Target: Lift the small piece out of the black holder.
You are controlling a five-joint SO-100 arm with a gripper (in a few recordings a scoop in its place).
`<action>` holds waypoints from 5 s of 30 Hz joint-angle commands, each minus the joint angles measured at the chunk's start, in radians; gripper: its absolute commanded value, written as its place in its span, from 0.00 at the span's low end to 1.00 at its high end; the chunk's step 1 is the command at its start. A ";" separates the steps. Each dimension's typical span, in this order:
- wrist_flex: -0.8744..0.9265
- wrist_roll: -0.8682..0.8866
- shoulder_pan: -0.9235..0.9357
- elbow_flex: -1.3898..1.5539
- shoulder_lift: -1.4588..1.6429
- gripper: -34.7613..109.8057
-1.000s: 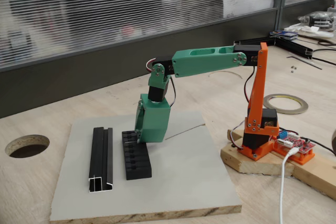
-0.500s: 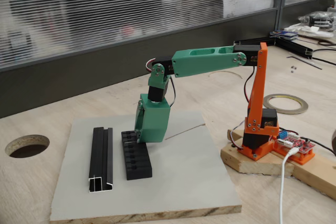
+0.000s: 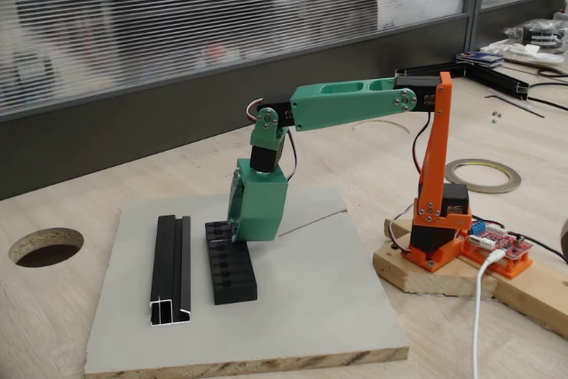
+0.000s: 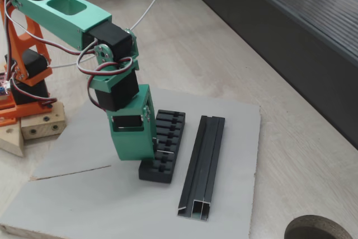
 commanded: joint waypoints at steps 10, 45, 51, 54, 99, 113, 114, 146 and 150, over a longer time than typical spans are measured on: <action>0.012 0.015 -0.014 -0.015 0.083 0.48; 0.011 0.009 -0.012 0.000 0.100 0.30; 0.011 0.009 -0.011 0.000 0.100 0.28; 0.011 0.008 -0.008 0.000 0.100 0.28; 0.008 0.015 0.002 -0.015 0.738 0.28; 0.011 0.015 0.002 -0.002 0.802 0.28; 0.011 0.015 0.002 -0.002 0.802 0.28; 0.011 0.015 0.002 -0.002 0.801 0.28; 0.011 0.014 0.002 -0.002 0.787 0.28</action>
